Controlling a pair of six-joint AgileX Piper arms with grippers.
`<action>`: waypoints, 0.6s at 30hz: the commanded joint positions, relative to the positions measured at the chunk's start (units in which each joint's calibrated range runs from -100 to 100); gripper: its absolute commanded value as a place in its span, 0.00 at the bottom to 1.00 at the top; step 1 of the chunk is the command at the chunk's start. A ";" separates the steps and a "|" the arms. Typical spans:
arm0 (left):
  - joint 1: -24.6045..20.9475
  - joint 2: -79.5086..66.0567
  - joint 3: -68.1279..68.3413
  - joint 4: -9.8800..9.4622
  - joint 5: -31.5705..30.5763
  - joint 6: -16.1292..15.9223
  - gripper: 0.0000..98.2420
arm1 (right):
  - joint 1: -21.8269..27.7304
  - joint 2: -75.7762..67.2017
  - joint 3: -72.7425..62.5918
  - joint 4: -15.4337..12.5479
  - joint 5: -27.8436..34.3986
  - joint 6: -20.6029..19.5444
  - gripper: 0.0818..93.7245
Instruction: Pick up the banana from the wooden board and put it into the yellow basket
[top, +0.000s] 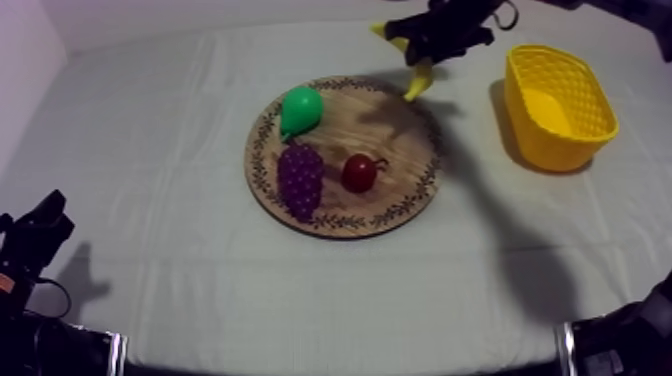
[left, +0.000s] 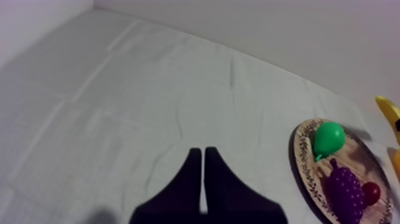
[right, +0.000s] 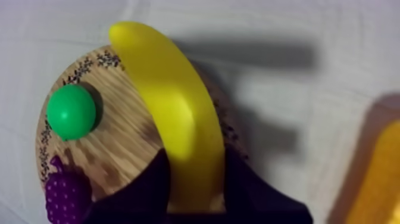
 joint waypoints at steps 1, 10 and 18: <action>-0.01 -0.03 0.02 0.01 0.04 -0.01 0.00 | 1.49 -4.04 2.45 -0.23 0.58 0.33 0.12; -0.01 -0.03 0.02 0.01 0.04 -0.02 0.00 | 8.11 -13.79 11.03 -0.17 3.12 1.56 0.11; -0.01 -0.03 0.02 0.01 0.04 -0.03 0.00 | 14.31 -16.92 16.44 0.32 3.43 2.70 0.11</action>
